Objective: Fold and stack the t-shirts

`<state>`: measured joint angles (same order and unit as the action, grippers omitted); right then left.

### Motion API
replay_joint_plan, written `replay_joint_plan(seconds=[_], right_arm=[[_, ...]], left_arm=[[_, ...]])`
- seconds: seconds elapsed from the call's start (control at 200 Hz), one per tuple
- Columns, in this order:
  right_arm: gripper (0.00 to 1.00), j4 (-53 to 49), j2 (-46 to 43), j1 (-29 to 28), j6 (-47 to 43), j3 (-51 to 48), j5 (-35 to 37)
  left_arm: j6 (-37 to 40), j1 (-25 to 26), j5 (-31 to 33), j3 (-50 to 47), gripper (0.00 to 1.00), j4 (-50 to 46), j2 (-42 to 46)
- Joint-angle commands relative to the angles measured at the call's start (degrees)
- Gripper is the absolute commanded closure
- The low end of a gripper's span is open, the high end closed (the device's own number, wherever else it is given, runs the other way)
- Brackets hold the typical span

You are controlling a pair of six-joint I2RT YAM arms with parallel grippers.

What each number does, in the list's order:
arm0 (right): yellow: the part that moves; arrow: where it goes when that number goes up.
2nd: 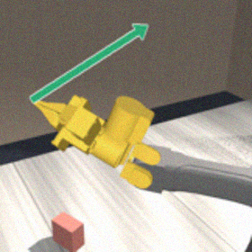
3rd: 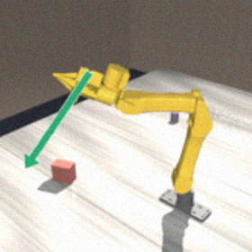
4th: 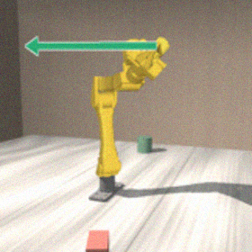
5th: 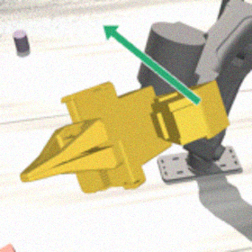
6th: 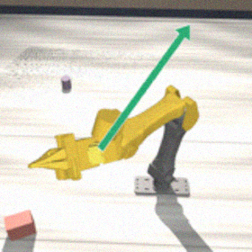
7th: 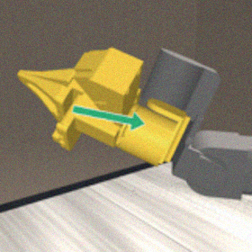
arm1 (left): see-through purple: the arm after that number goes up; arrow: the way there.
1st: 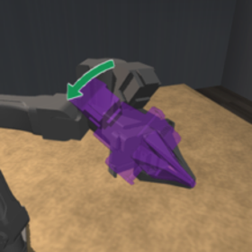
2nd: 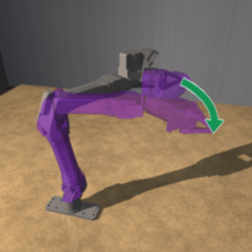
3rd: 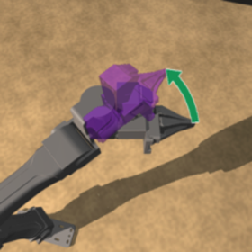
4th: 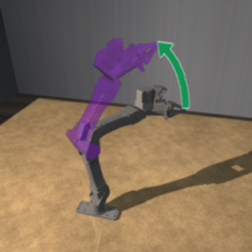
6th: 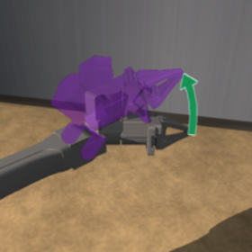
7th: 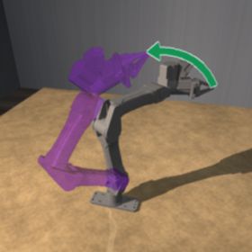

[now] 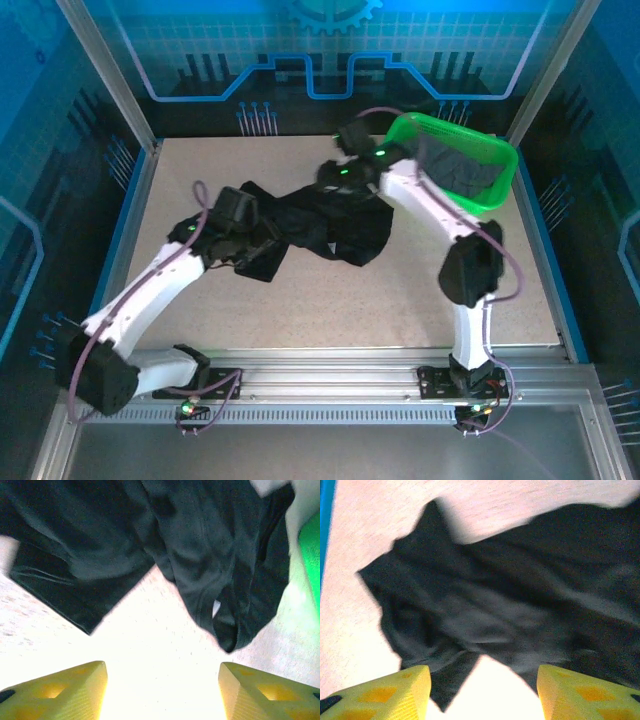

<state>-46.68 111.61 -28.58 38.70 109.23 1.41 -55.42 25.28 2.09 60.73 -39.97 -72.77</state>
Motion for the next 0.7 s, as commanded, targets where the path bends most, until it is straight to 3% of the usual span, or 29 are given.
replay_joint_plan(seconds=[0.0, 0.1, 0.235, 0.35, 0.495, 0.635, 0.695], right_arm=[[0.48, 0.9, -4.2, 6.6, 1.6, -9.3, 0.9], [0.49, 4.2, -8.5, 11.5, 3.1, -19.7, 0.0], [0.49, 5.6, -11.1, 14.6, 3.0, -27.3, -0.1], [0.49, 7.0, -11.3, 16.2, 3.6, -29.9, -0.7], [0.49, 10.0, -6.1, 17.2, 4.5, -26.8, -1.6], [0.51, 9.6, 3.6, 17.2, 5.5, -16.6, -2.9], [0.52, 8.8, 7.8, 17.2, 5.9, -11.4, -2.8]], left_arm=[[-4.7, 4.8, -5.6, 3.6, 0.37, 6.8, -8.2], [-3.5, 7.7, -5.2, 11.7, 0.37, 6.4, -20.2], [-0.6, 7.1, -0.8, 27.2, 0.29, -6.1, -35.2], [-2.5, 5.6, 2.9, 33.5, 0.23, -8.1, -40.9], [-7.7, 4.4, 2.9, 37.2, 0.21, -7.2, -45.5], [-10.3, 3.0, 5.9, 38.7, 0.29, -9.2, -48.7], [-11.1, 1.5, 5.9, 36.6, 0.45, -8.1, -48.9]])
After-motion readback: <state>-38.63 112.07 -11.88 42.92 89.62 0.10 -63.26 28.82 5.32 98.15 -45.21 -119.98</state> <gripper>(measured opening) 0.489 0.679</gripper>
